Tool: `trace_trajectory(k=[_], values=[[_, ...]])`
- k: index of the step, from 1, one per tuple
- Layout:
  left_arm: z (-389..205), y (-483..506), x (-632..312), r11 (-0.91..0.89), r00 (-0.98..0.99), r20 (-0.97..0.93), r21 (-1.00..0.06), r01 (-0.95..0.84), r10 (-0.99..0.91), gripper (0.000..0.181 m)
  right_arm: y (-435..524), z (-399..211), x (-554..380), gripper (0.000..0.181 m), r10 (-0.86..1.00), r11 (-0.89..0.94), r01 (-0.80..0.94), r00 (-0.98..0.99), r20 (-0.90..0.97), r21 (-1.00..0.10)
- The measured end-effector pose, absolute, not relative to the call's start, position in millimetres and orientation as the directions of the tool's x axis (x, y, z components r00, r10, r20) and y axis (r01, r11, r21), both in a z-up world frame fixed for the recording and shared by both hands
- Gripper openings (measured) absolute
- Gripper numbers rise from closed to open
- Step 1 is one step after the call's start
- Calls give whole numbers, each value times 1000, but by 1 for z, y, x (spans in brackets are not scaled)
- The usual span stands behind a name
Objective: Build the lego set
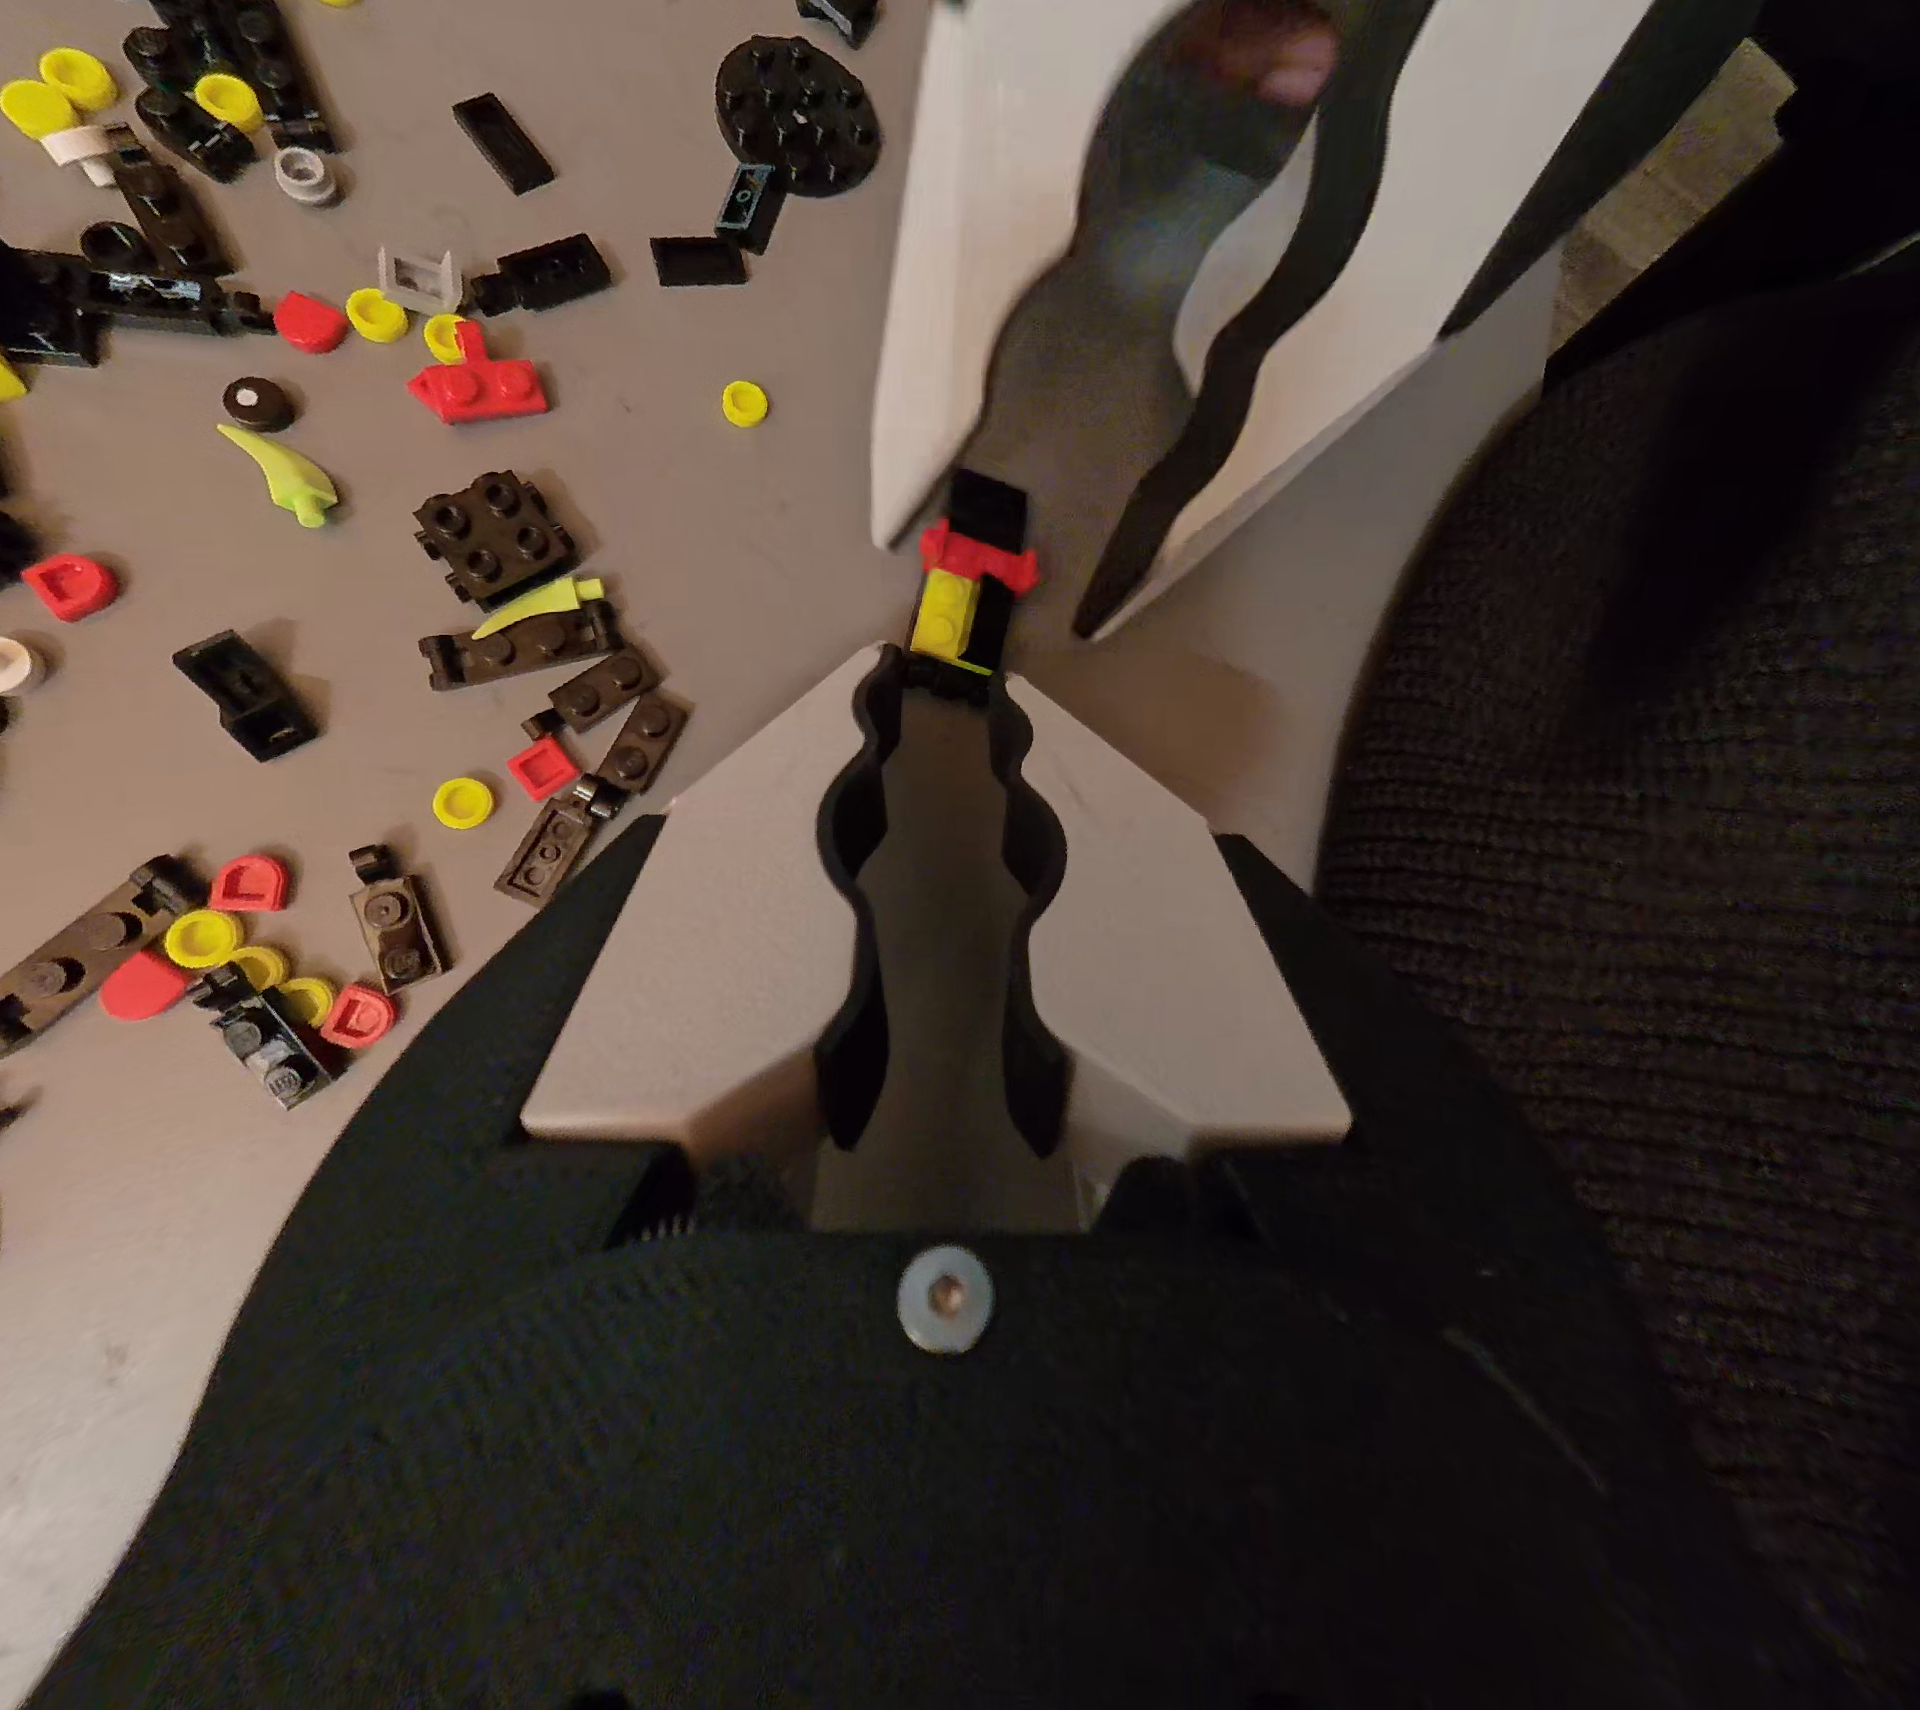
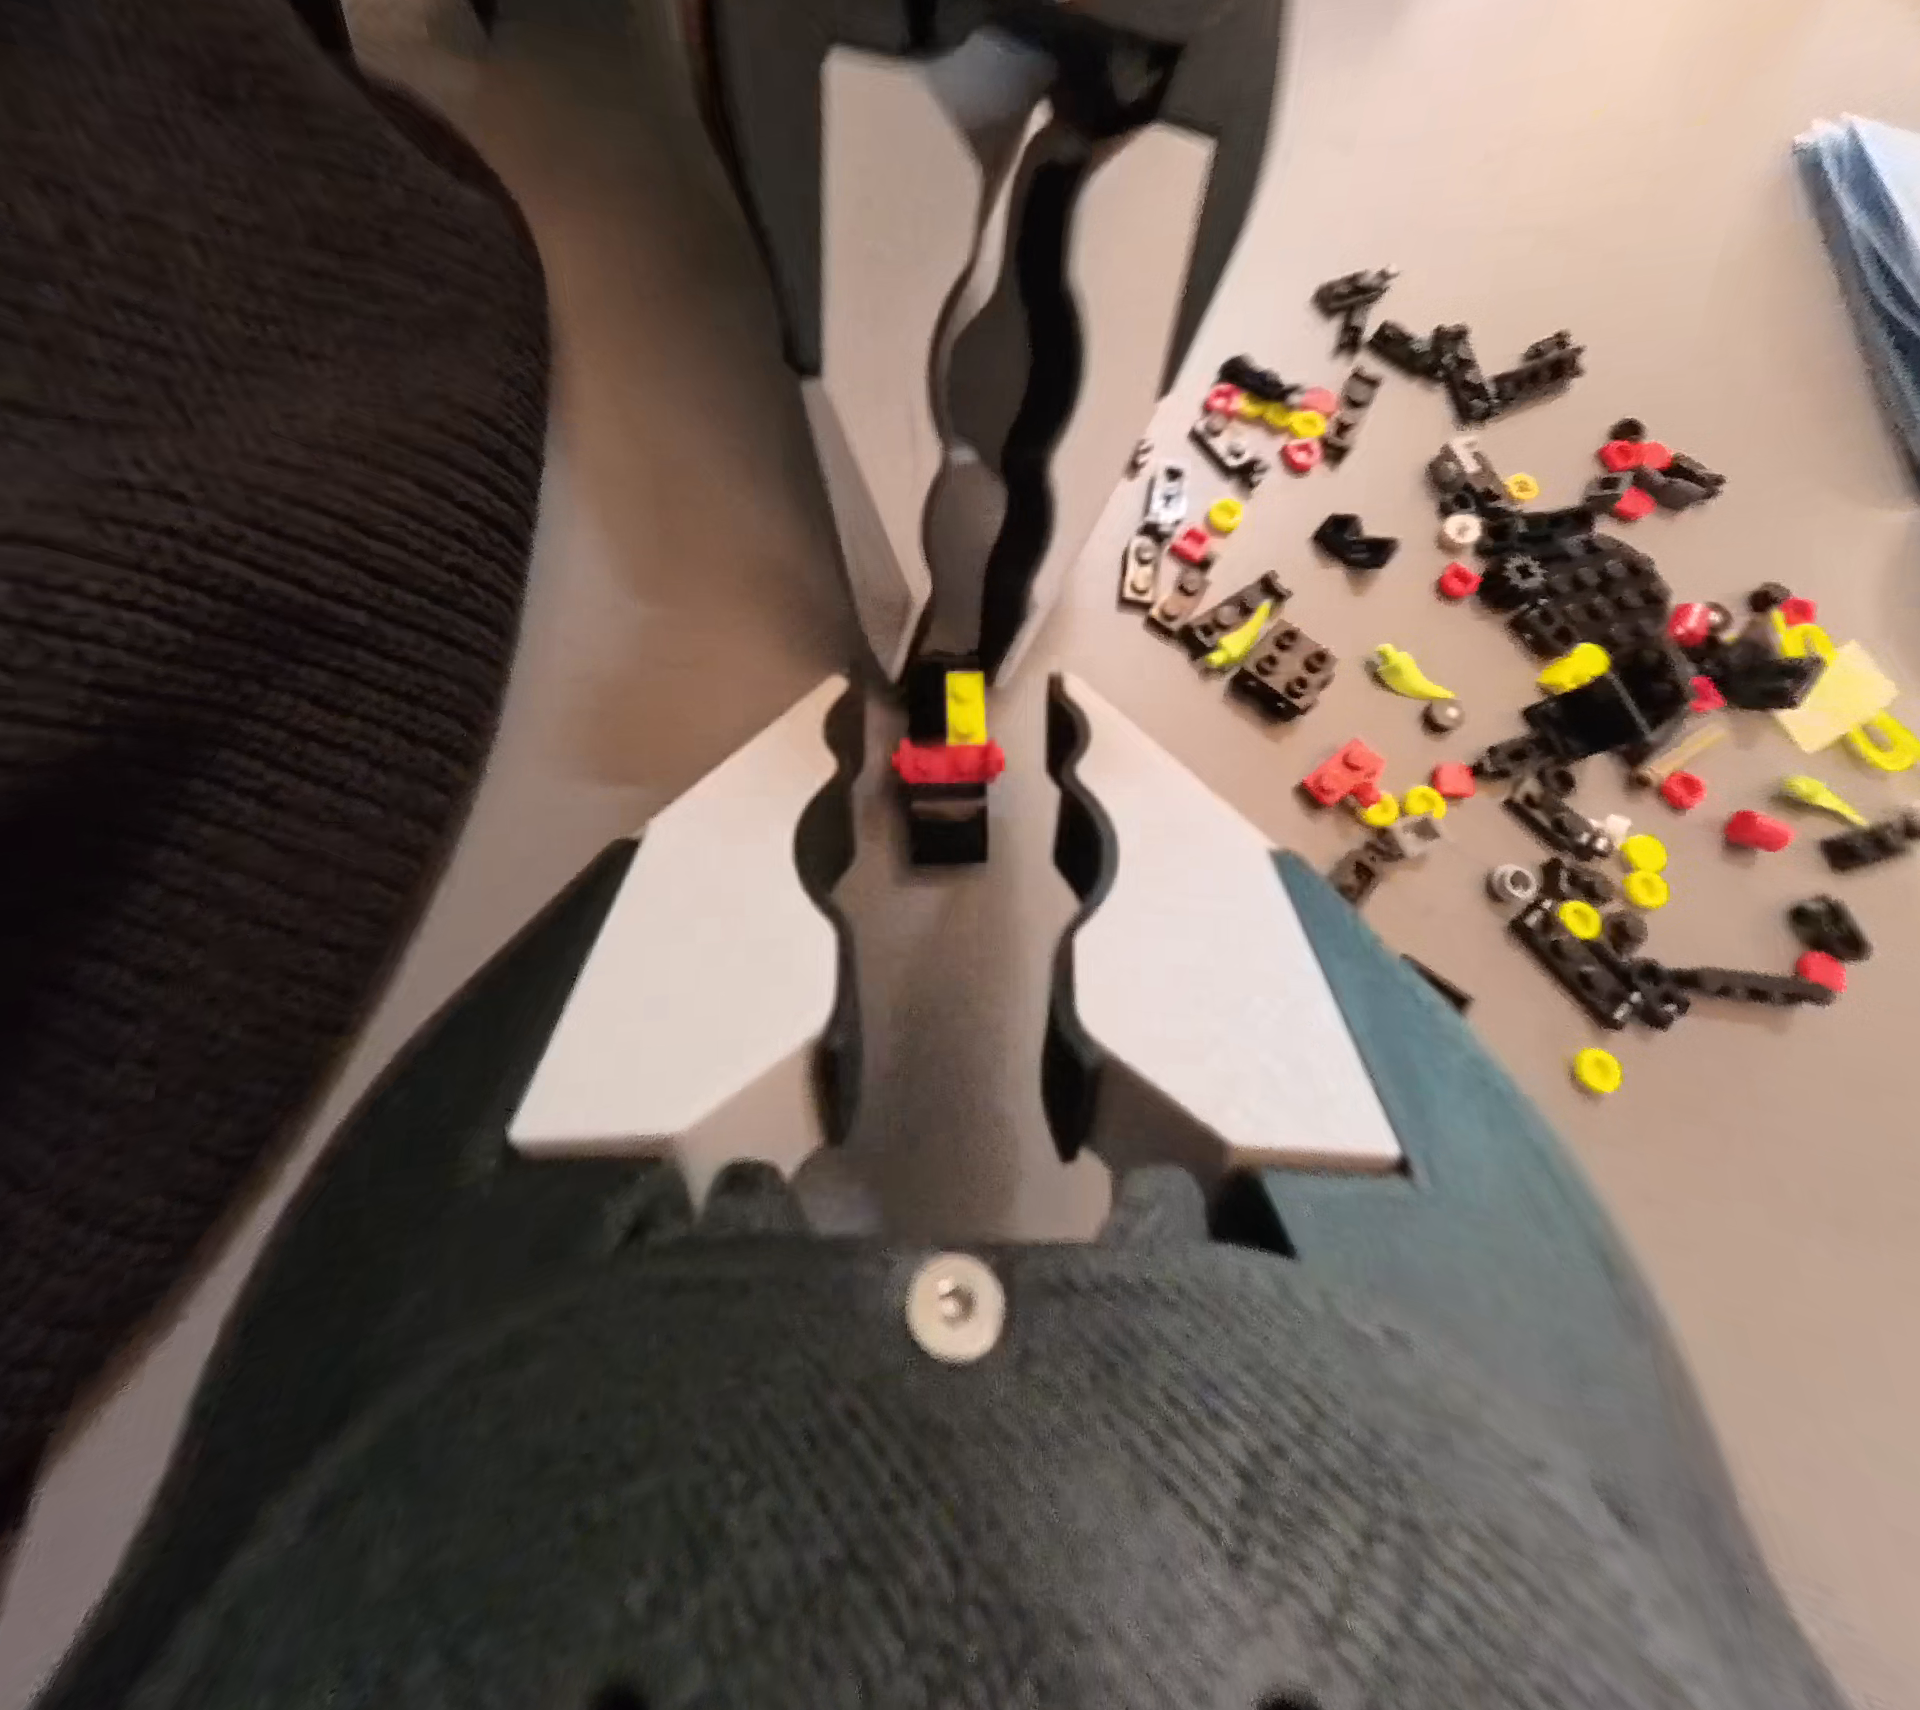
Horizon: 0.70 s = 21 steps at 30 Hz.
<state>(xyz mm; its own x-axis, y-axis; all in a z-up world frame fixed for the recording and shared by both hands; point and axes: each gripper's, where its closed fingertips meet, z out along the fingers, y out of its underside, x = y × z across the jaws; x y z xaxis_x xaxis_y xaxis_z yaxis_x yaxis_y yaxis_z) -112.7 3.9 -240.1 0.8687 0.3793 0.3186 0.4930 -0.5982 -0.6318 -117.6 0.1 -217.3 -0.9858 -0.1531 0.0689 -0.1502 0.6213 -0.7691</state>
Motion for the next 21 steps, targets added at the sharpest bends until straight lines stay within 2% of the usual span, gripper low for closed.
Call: trace_trajectory(k=[4,8,21], values=[[-240,4,-113,-594,867,327,-632,497,377,14,4,-174,-136,35,-63,444,43,-995,-79,-895],[-239,5,-112,-584,859,351,-631,511,373,14,14,-171,-153,31,4,408,109,-993,-117,-907],[-239,4,-111,-578,859,380,-636,512,343,15,6,-204,-141,30,-23,557,-42,-999,35,-830]])
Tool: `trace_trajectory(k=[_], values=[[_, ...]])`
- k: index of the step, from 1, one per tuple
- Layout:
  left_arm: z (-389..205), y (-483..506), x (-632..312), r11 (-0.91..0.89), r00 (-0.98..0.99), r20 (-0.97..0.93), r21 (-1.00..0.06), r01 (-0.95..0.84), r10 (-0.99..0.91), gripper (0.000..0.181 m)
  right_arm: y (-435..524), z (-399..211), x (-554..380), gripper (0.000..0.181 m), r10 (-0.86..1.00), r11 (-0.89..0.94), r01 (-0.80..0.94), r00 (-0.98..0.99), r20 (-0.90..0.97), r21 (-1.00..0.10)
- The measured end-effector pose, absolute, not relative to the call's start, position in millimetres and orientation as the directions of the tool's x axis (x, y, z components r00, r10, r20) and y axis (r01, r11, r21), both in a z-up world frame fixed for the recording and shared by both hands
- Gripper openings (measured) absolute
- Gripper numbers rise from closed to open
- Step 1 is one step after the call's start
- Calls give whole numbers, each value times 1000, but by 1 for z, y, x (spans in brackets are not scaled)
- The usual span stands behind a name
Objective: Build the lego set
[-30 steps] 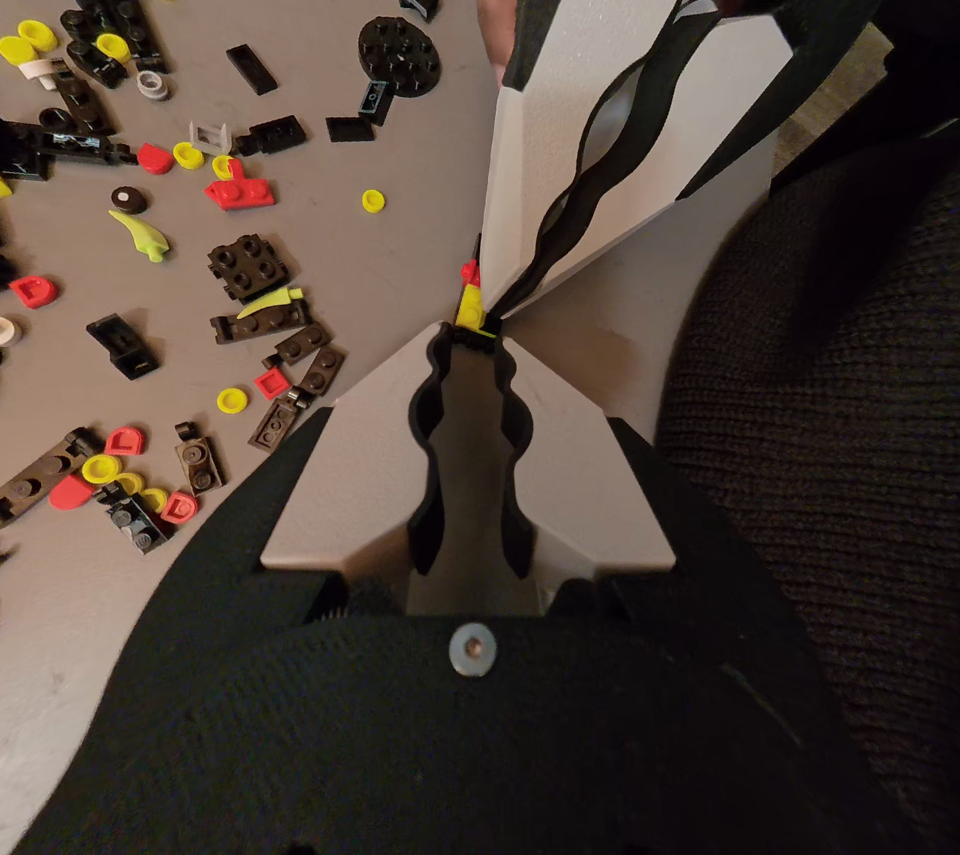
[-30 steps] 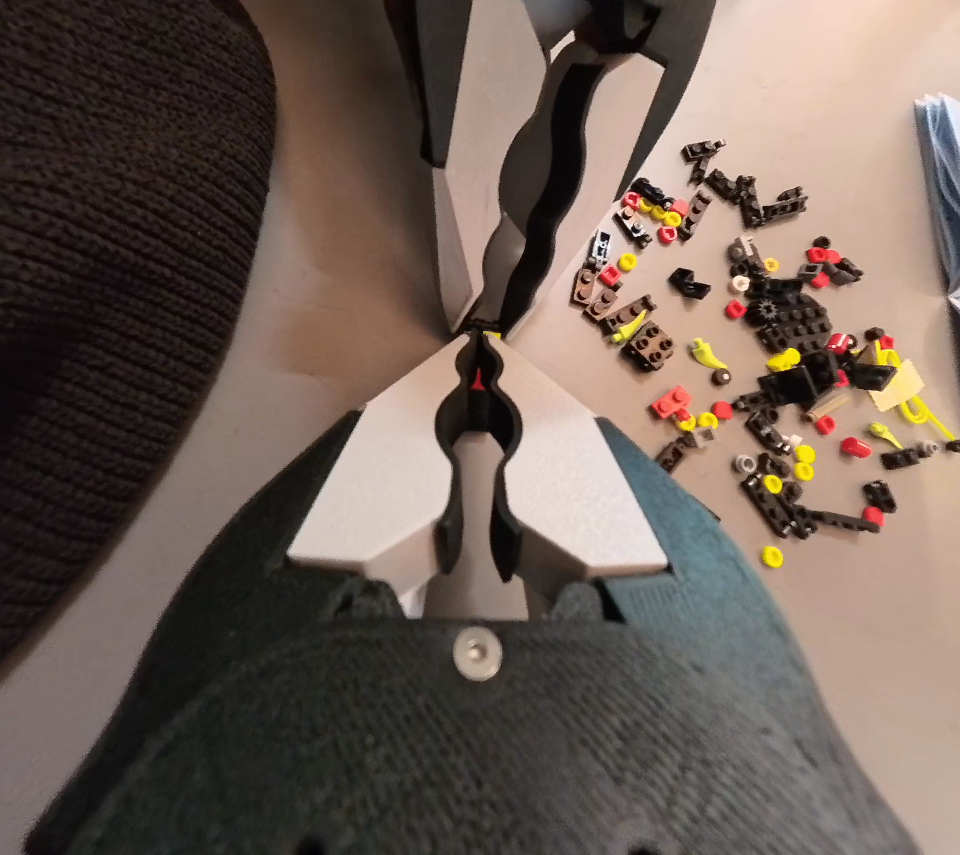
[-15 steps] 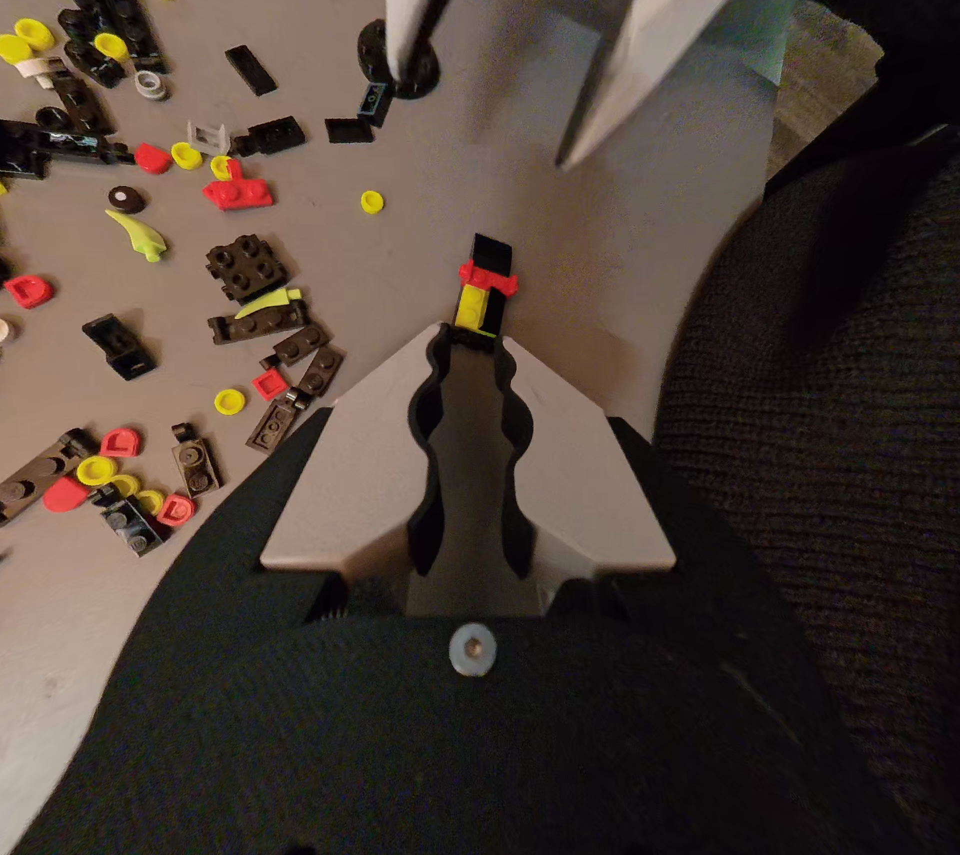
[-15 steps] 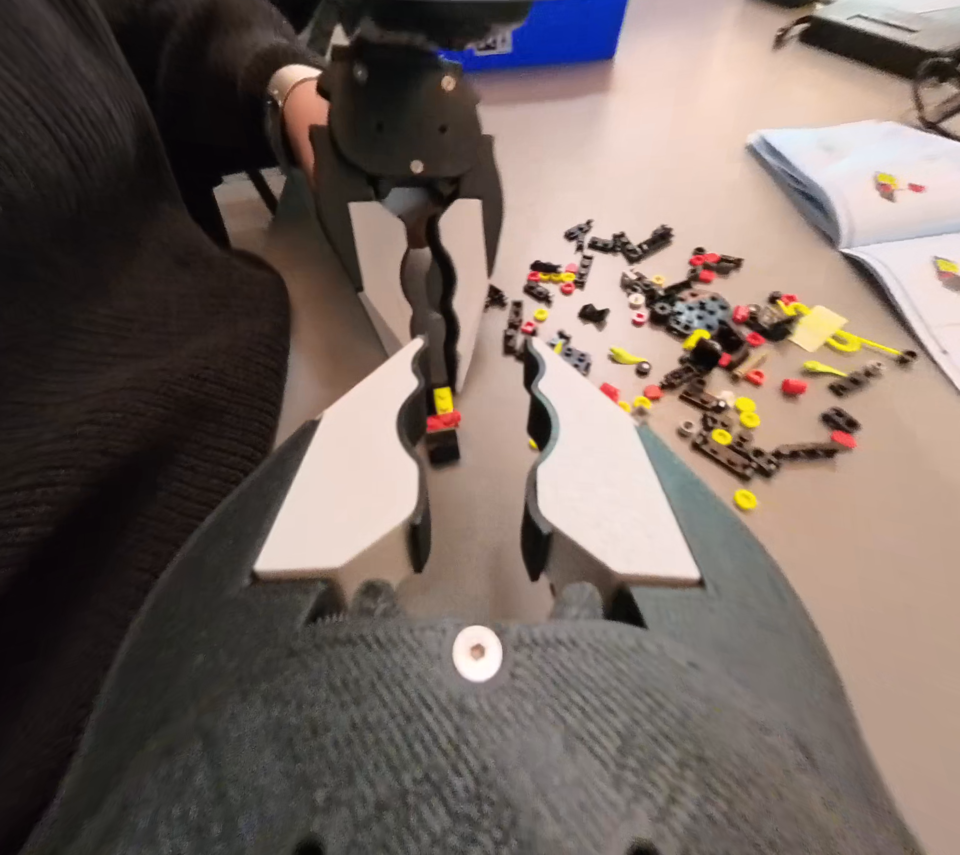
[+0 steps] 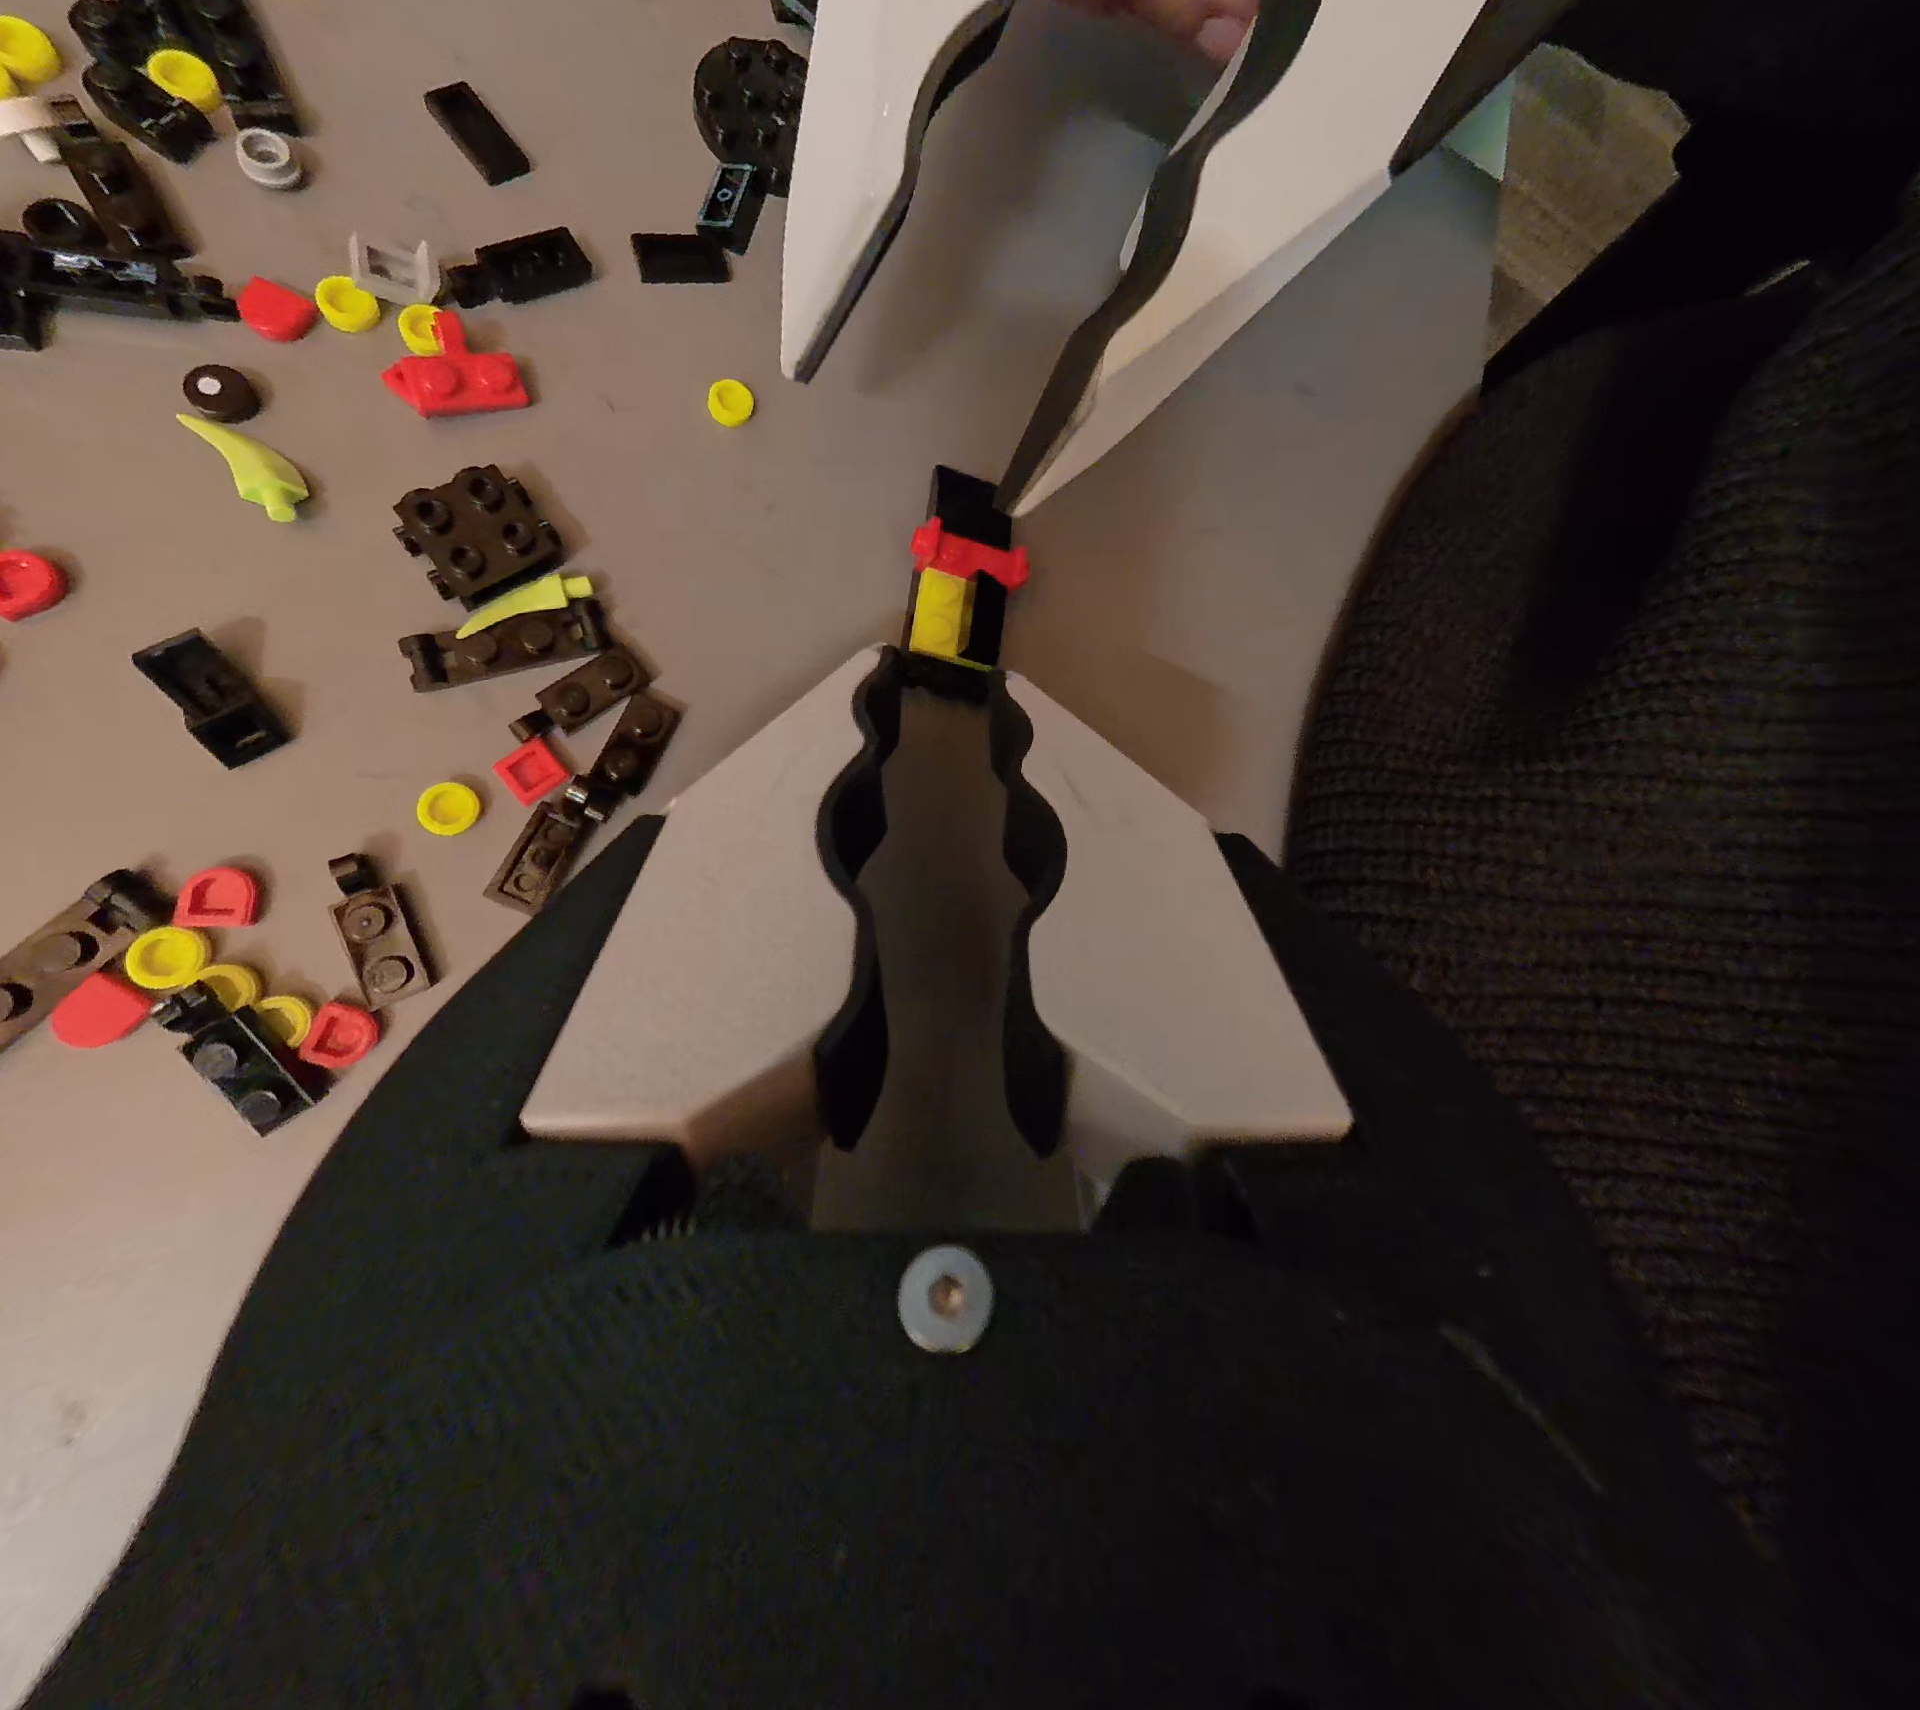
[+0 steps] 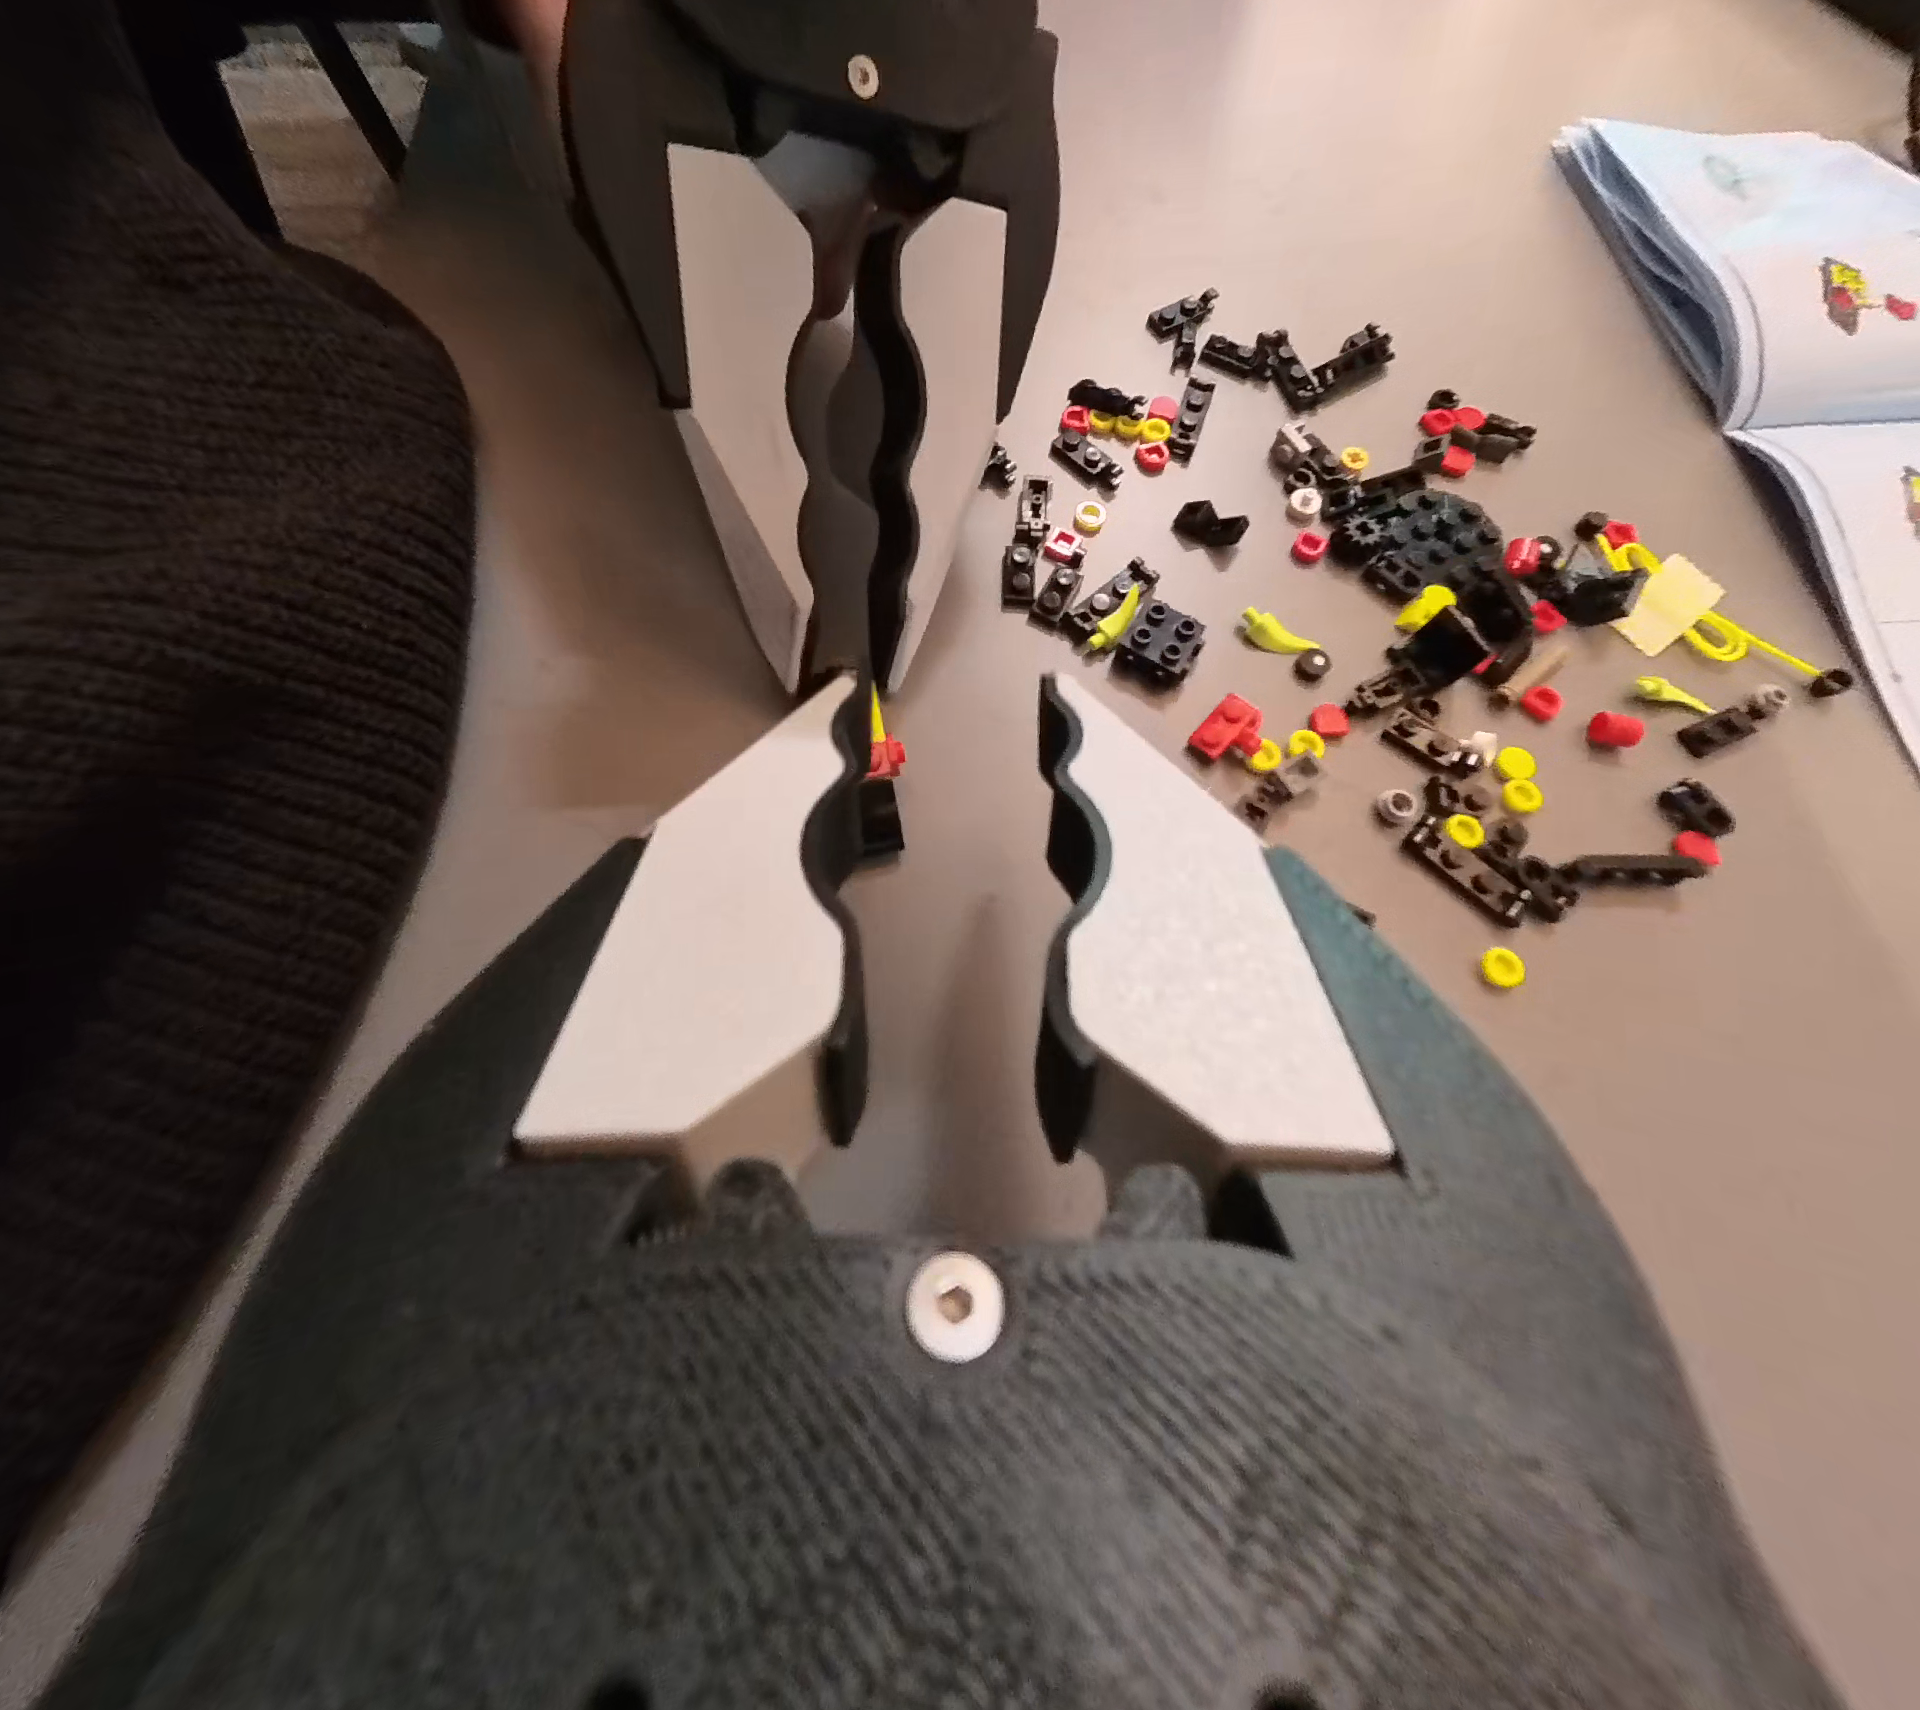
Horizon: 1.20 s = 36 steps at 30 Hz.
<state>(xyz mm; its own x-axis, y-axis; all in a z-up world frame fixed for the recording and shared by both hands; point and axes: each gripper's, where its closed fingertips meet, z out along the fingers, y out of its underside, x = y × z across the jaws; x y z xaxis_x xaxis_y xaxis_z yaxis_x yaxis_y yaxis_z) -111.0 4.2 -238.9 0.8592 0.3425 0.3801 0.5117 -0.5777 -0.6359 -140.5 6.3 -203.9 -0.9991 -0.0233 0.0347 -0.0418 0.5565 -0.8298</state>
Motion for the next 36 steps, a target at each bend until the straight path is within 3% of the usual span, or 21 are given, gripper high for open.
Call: trace_trajectory(k=[24,36], values=[[-239,4,-112,-575,864,381,-644,504,330,15,10,-213,-143,10,-11,582,25,-999,-39,-813],[-236,3,-114,-566,863,380,-652,505,333,16,11,-213,-145,9,-1,585,28,-999,-36,-810]])
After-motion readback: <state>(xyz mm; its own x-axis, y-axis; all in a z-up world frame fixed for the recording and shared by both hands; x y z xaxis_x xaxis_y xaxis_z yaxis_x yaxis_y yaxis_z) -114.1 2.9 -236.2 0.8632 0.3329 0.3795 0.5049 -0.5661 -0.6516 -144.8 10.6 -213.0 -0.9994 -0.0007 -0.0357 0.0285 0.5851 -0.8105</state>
